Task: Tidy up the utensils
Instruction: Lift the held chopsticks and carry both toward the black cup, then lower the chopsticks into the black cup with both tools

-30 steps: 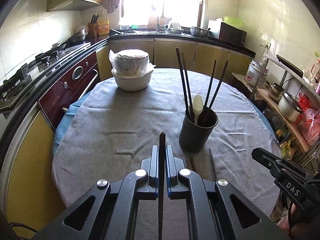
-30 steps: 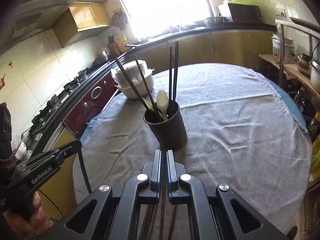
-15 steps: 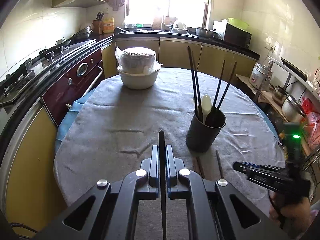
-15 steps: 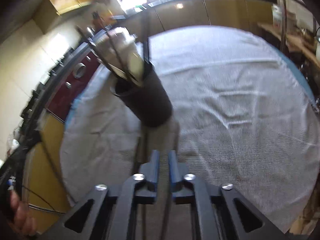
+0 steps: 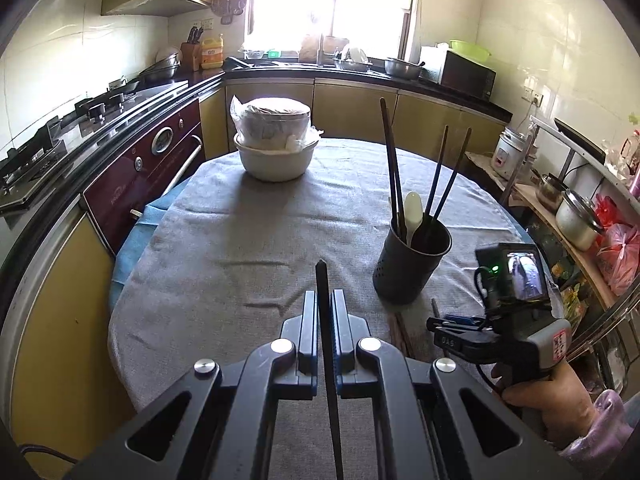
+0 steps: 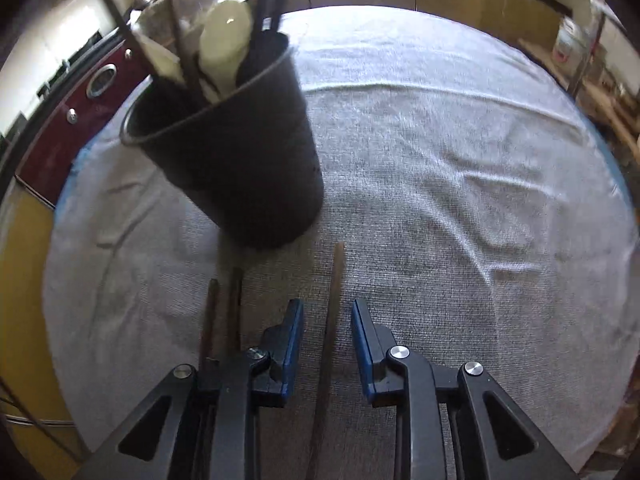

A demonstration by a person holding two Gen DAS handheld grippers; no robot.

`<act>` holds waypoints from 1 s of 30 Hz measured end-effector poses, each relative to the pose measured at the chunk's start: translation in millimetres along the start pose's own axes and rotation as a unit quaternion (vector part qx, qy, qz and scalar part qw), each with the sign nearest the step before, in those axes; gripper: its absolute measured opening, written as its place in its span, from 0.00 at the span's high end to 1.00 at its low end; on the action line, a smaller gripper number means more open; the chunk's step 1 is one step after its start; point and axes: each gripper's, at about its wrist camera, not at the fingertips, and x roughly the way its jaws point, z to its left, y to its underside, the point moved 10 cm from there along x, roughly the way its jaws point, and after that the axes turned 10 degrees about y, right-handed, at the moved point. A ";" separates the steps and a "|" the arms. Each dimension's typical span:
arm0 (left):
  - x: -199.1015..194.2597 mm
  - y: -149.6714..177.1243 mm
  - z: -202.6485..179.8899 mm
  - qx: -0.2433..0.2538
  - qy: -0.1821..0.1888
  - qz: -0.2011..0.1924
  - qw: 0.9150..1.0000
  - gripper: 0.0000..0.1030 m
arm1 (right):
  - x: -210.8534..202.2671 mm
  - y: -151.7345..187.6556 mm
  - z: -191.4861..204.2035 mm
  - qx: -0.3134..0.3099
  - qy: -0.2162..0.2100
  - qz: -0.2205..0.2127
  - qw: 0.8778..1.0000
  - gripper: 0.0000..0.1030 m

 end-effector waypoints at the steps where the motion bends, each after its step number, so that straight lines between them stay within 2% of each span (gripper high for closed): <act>1: -0.1 0.1 -0.3 0.000 0.001 0.000 1.000 0.94 | 0.5 0.2 0.7 -0.010 0.013 -0.003 1.000 0.83; 2: -1.0 0.1 -0.7 0.001 0.002 -0.001 1.000 0.94 | 0.7 0.4 1.3 -0.015 0.019 -0.004 1.000 0.91; 3: -1.5 0.3 -0.8 0.000 0.002 -0.002 1.000 0.94 | 0.6 0.8 0.7 -0.010 0.013 -0.004 1.000 0.93; 7: -6.2 0.6 0.7 -0.002 0.003 -0.005 1.000 0.94 | -6.0 2.3 -5.1 0.022 -0.033 -0.009 0.999 0.94; 12: -13.2 1.7 -0.2 -0.004 0.004 -0.012 1.000 0.94 | -47.3 5.3 -16.4 0.036 -0.067 -0.072 0.994 0.94; 18: -20.6 2.2 -5.2 -0.005 0.008 -0.020 1.000 0.94 | -108.5 5.2 -23.1 0.053 -0.092 -0.157 0.982 0.94; 22: -23.1 2.1 -6.2 -0.009 0.012 -0.023 1.000 0.94 | -143.9 4.7 -27.3 0.059 -0.097 -0.211 0.971 0.94; 30: -27.3 0.5 -11.6 -0.008 0.013 -0.030 0.999 0.94 | -184.6 2.5 -32.4 0.071 -0.098 -0.284 0.951 0.94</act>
